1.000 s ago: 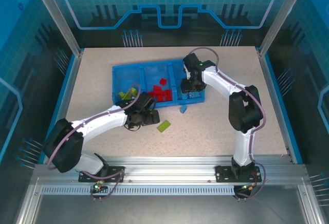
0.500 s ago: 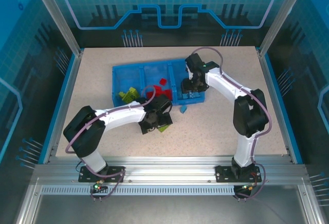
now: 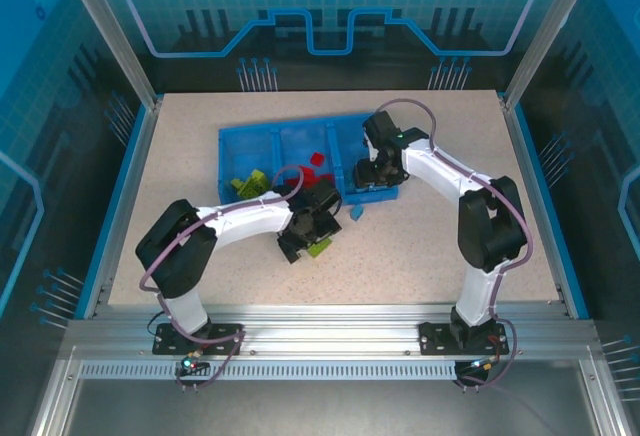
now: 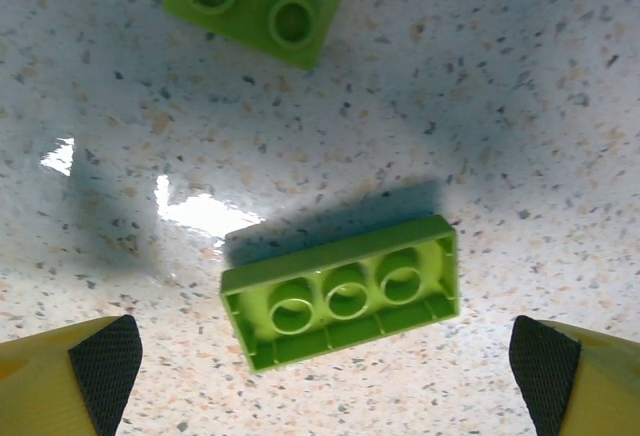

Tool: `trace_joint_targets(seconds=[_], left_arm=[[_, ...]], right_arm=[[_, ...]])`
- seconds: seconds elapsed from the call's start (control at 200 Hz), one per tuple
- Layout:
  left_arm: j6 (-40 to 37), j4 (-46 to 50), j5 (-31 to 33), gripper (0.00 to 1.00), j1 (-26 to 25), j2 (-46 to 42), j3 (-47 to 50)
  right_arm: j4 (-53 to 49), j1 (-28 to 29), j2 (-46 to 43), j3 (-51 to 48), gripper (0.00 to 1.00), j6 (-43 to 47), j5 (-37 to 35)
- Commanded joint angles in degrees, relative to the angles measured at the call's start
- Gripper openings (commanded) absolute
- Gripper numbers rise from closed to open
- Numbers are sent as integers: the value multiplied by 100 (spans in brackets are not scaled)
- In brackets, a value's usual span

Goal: Sort the legos into containers by color

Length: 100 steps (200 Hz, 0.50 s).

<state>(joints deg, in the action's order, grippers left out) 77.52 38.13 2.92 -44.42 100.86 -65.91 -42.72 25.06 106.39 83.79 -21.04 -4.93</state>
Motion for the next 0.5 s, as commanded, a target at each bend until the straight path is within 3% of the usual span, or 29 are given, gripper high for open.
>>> trace_joint_targets(seconds=[0.0, 0.495], left_arm=[[236, 81, -185, 99, -27, 240, -203], [258, 198, -248, 99, -27, 755, -346]], right_arm=[[87, -80, -238, -103, 63, -91, 124], [174, -194, -356, -271, 64, -111, 229]])
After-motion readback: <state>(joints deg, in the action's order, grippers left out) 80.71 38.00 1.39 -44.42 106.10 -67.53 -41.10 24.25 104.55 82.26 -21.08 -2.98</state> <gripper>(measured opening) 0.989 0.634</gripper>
